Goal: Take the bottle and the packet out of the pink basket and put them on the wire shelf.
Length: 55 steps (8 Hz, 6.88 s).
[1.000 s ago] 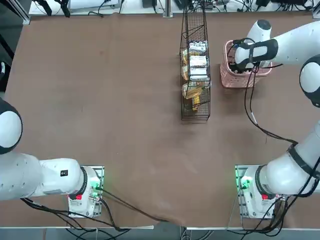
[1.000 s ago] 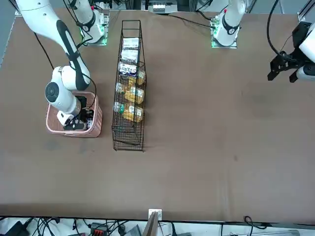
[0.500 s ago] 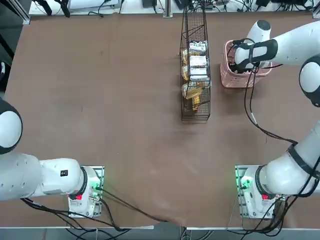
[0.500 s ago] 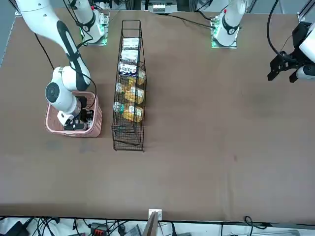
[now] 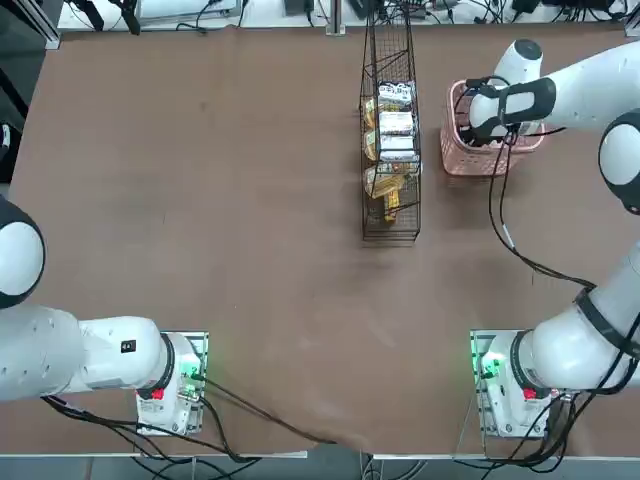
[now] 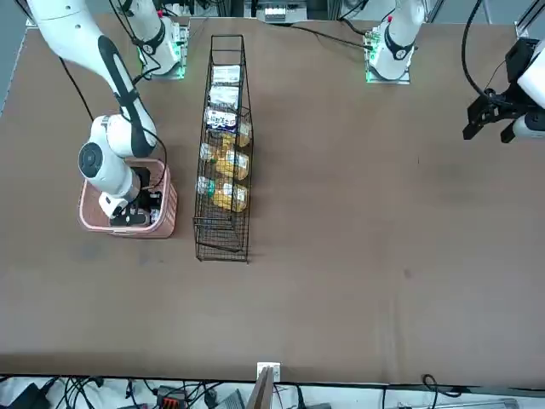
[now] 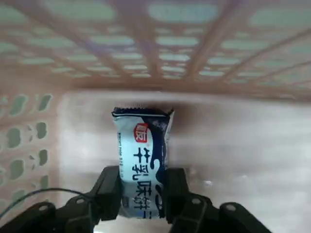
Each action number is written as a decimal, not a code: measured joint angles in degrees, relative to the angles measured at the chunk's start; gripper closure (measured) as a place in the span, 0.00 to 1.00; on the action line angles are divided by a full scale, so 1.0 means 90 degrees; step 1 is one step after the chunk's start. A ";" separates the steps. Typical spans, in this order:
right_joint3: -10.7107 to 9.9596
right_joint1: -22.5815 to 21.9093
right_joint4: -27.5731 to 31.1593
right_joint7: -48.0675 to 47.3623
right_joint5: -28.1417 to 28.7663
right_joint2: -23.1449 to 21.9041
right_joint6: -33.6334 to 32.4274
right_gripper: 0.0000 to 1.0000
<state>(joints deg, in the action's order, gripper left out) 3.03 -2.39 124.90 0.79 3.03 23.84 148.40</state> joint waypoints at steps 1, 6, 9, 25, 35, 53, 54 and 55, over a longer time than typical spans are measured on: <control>0.0000 0.0000 -0.0003 0.0002 0.0000 -0.0007 0.0000 0.56; -0.0006 0.0007 -0.0092 0.0004 0.0000 -0.0332 -0.0343 0.56; -0.0011 0.0018 -0.0109 0.0004 0.0000 -0.0826 -0.0955 0.56; 0.0420 0.0012 -0.4114 0.0345 -0.0042 -0.2086 -0.6295 0.56; 0.1748 -0.0547 -0.4986 0.2262 -0.0461 -0.2003 -0.6438 0.56; 0.2914 -0.0765 -0.5131 0.4836 -0.1131 -0.1196 -0.5469 0.56; 0.2914 -0.0764 -0.5131 0.4985 -0.1131 -0.1158 -0.5422 0.56; 0.2914 -0.0761 -0.5131 0.5132 -0.1131 -0.1112 -0.5397 0.56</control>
<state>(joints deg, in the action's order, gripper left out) 29.25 -9.24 78.72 46.97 -7.15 13.83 99.83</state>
